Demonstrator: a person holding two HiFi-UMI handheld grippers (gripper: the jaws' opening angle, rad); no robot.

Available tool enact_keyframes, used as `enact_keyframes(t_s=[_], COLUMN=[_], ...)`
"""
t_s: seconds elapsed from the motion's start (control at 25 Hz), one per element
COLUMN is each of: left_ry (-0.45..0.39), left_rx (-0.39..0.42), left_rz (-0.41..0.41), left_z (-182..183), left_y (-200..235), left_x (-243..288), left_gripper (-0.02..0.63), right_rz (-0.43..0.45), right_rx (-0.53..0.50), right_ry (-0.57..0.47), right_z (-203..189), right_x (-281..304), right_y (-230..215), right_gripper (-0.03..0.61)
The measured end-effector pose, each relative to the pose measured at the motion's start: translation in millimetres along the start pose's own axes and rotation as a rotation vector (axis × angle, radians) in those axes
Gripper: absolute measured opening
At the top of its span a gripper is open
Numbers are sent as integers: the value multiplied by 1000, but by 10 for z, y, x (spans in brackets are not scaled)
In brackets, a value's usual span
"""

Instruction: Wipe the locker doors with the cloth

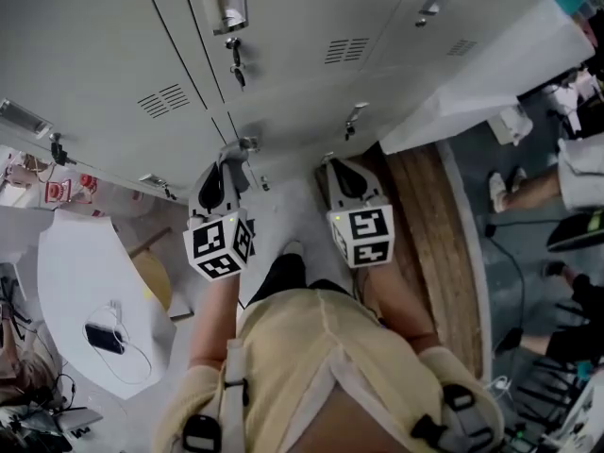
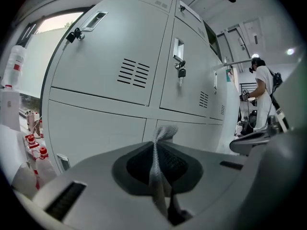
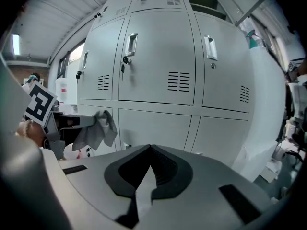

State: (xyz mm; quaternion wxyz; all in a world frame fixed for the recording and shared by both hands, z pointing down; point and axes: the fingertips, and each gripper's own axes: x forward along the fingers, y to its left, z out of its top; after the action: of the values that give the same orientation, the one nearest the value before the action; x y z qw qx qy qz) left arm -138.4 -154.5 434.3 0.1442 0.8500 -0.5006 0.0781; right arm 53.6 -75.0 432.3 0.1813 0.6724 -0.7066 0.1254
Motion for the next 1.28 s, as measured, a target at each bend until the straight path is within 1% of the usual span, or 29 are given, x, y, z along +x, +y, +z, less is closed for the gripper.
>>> enact_keyframes(t_s=[0.16, 0.32, 0.48, 0.76, 0.92, 1.08, 1.28], left_ry=[-6, -19, -37, -32, -27, -18, -11], left_rx=[-15, -49, -65, -88, -71, -68, -69], left_rz=[6, 22, 37, 113, 143, 162, 165], left_z=[36, 69, 148, 154, 182, 162, 146], left_y=[14, 37, 5, -22, -109, -253, -454], left_x=[152, 252, 363, 474, 545, 615, 736], left_gripper=[17, 17, 17, 17, 17, 17, 17], right_rz=[-10, -20, -5, 77, 108, 127, 143], right_rx=[-3, -22, -43, -61, -61, -63, -54], right_ry=[-15, 1, -1, 2, -15, -16, -17], right_z=[115, 72, 102, 134, 186, 190, 197], right_x=[124, 183, 295, 438, 486, 521, 570], right_y=[-71, -173, -267, -357, -498, -667, -852], right_gripper=[5, 3, 4, 4, 4, 5, 3])
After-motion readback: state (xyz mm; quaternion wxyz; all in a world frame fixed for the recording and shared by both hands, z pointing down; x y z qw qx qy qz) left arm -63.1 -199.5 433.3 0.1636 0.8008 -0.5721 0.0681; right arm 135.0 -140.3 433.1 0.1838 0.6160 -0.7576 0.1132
